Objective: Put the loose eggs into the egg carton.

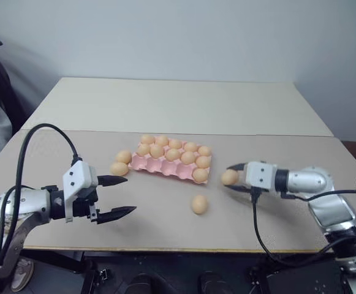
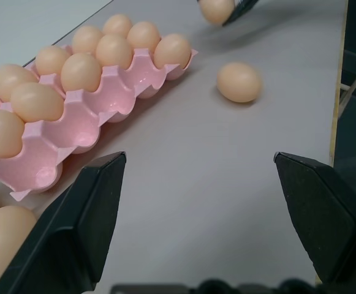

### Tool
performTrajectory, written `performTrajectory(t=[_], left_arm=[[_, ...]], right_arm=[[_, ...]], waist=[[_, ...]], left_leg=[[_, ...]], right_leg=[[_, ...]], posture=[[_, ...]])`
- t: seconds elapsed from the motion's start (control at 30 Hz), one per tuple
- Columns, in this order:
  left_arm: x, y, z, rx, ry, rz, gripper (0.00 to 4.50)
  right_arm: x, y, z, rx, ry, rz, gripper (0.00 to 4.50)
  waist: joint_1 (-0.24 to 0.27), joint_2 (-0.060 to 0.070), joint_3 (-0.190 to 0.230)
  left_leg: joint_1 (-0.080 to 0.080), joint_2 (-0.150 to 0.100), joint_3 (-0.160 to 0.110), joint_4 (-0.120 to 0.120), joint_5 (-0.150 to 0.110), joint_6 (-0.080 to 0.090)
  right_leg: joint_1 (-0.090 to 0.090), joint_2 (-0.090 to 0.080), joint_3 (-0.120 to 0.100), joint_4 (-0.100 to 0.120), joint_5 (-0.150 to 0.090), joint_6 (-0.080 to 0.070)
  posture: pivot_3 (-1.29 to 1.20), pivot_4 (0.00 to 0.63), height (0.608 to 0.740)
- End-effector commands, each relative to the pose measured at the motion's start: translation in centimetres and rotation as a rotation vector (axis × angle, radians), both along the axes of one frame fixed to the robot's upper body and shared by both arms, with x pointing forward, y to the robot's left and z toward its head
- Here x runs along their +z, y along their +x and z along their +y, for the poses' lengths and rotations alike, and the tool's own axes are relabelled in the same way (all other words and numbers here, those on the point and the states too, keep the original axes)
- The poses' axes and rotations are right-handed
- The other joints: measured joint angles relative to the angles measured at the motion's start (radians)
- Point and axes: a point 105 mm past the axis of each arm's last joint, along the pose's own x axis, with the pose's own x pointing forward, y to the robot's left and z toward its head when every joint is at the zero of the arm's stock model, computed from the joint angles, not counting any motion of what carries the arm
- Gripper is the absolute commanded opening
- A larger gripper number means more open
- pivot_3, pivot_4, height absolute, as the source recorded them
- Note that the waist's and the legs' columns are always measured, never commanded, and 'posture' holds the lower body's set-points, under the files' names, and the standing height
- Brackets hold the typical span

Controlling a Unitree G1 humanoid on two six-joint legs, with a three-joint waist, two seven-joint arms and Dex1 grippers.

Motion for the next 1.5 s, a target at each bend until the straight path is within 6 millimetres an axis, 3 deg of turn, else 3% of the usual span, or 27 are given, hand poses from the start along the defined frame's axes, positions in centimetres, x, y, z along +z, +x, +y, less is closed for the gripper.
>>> performTrajectory(t=[0.03,0.27,0.43,0.67,0.8,1.03,1.2,1.33,1.5], left_arm=[[1.0,0.0,0.3,0.008,0.012,-0.053,4.21],[1.1,-0.2,0.5,0.025,0.016,-0.059,4.21],[1.2,-0.4,0.6,0.039,0.018,-0.064,4.21],[1.2,-0.6,0.6,0.051,0.027,-0.071,4.21],[1.2,-0.6,0.5,0.056,0.021,-0.077,4.21],[1.3,-0.3,0.3,0.041,0.012,-0.081,4.21],[1.3,-0.3,0.1,0.008,0.012,-0.064,4.21],[1.5,-0.4,0.0,-0.023,0.014,-0.042,4.21],[1.7,-0.7,0.5,-0.038,0.024,-0.035,4.21]], right_arm=[[2.5,-0.1,2.7,0.058,0.075,-0.057,2.31],[2.0,1.0,7.7,0.122,0.164,-0.024,2.31],[0.2,1.7,9.4,0.134,0.147,-0.007,2.31],[-0.7,2.3,9.9,0.141,0.129,-0.011,4.45],[-0.9,2.4,9.7,0.138,0.119,-0.017,4.45],[0.1,1.3,8.3,0.136,0.131,-0.03,4.45],[1.4,-1.9,5.1,0.128,0.134,0.003,4.45],[1.5,-5.1,1.8,0.086,0.101,0.077,4.45],[1.1,-7.5,-0.7,0.002,0.107,0.216,4.45]], waist=[[-0.002,0.0,0.0],[-0.002,0.0,0.0],[-0.002,0.0,0.0],[-0.008,0.0,0.0],[-0.009,0.0,0.0],[-0.005,0.0,0.0],[0.003,0.001,0.0],[0.014,0.001,0.0],[0.012,0.001,0.0]], left_leg=[[0.0,0.0,0.0,0.0,0.0,0.0],[-0.001,0.0,0.0,0.0,0.0,0.0],[-0.003,0.0,0.0,0.0,0.0,0.0],[-0.007,0.0,0.0,0.0,0.0,-0.001],[-0.007,0.0,0.0,0.0,0.0,-0.001],[-0.007,0.0,0.0,0.0,0.0,-0.001],[-0.008,0.0,0.0,0.0,0.0,-0.001],[-0.008,-0.001,0.0,0.001,0.0,-0.001],[-0.005,0.0,0.0,0.001,0.0,0.0]], right_leg=[[0.0,0.0,0.0,0.0,0.0,0.0],[-0.002,-0.001,0.0,0.0,0.0,0.0],[-0.003,-0.001,0.0,0.001,0.0,0.0],[-0.01,-0.001,0.0,0.005,0.0,-0.001],[-0.011,0.0,0.0,0.007,0.0,-0.001],[-0.011,-0.001,0.0,0.006,0.0,-0.001],[-0.011,-0.001,0.0,0.006,0.0,-0.001],[-0.011,-0.001,0.0,0.005,-0.001,-0.001],[-0.009,0.0,0.001,0.006,-0.001,-0.002]], posture=[[0.0,0.15,0.74],[0.0,0.15,0.74],[0.0,0.15,0.74],[0.0,0.15,0.74],[0.0,0.15,0.74],[0.0,0.15,0.74],[0.0,0.15,0.74],[0.0,0.15,0.74],[0.0,0.15,0.74]])
